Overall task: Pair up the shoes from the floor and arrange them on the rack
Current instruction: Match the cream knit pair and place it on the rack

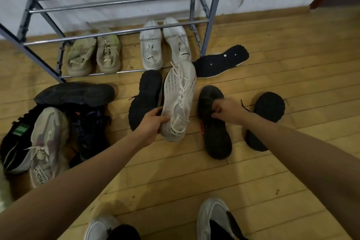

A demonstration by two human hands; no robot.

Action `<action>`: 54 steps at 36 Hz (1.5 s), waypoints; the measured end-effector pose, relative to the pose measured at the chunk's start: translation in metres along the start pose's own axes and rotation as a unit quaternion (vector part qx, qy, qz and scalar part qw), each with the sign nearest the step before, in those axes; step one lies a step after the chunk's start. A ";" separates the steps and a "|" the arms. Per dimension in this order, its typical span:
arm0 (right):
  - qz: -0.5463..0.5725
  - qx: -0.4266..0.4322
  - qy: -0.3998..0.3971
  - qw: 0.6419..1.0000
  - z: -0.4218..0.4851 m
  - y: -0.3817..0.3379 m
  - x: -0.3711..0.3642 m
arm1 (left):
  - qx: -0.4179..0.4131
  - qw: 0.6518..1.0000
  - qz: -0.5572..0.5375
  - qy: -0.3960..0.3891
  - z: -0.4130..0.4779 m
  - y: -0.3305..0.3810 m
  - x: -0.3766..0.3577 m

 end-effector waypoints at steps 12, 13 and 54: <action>0.221 -0.135 0.168 0.951 0.117 -0.014 0.041 | -0.075 0.995 0.037 0.052 0.065 0.059 0.002; 0.181 -0.122 0.155 0.963 0.122 -0.014 0.039 | -0.076 0.995 0.039 0.058 0.070 0.061 0.003; -0.159 0.150 0.325 0.920 0.113 -0.034 0.082 | -0.014 0.997 -0.005 0.080 0.082 0.046 0.031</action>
Point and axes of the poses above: each hand's wrist, its own z-axis towards the middle knuckle, its own x-axis out of the back of the hand, y = z × x, the point moved 1 cm from there along z, towards the middle knuckle, and after that the axes turned 6 degrees about z, right-handed, at the moved point
